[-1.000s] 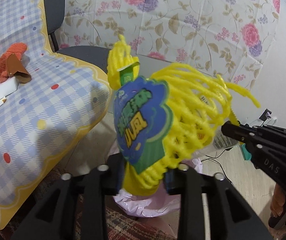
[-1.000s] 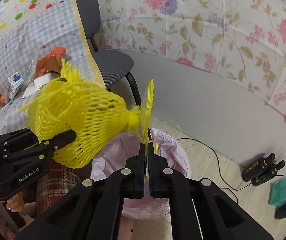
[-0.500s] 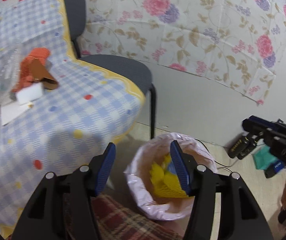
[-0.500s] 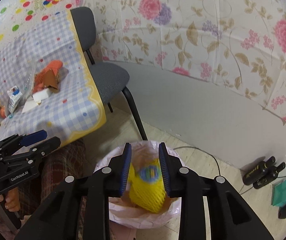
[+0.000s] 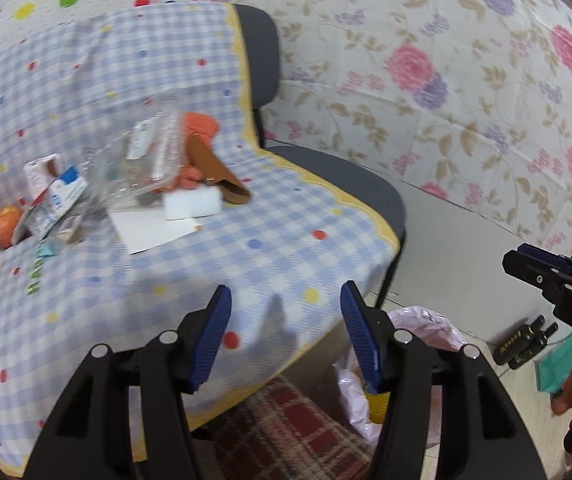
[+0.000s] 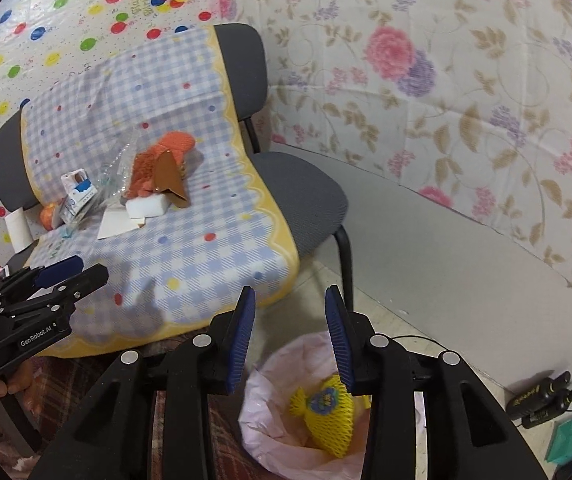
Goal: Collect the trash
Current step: 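Return the right tool to the chair and close on the clear plastic box, then grasp the red card with the left tool while the right tool holds the plastic box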
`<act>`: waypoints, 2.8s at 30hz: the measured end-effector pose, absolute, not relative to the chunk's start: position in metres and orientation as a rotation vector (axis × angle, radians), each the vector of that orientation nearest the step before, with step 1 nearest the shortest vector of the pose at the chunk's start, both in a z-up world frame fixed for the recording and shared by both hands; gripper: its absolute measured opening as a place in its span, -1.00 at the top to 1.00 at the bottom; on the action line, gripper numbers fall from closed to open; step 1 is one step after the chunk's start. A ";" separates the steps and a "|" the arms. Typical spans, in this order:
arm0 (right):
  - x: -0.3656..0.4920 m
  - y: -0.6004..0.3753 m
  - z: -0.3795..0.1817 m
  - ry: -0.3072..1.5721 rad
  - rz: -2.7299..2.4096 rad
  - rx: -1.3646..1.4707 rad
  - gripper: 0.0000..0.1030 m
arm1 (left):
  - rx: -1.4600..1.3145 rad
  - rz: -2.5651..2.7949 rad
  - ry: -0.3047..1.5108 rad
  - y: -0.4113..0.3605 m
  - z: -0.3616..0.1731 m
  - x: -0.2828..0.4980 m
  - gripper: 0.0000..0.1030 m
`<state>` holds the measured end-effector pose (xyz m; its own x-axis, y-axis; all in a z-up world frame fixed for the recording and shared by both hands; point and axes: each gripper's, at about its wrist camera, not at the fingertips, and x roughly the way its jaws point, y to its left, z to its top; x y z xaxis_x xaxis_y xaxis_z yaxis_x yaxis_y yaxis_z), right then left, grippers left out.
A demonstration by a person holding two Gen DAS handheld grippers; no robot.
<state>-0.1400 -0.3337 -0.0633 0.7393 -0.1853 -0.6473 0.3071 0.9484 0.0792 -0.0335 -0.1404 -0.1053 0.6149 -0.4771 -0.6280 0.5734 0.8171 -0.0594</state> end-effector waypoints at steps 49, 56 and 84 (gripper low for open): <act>0.123 -0.216 -0.044 0.577 0.015 0.126 0.82 | 0.038 -0.064 0.629 0.035 -0.088 0.104 -0.57; 0.089 -0.213 -0.043 0.580 0.007 0.037 0.82 | 0.035 -0.077 0.653 0.036 -0.099 0.119 -0.46; 0.093 -0.207 -0.045 0.583 0.042 0.049 0.81 | 0.087 -0.101 0.657 0.032 -0.100 0.182 -0.21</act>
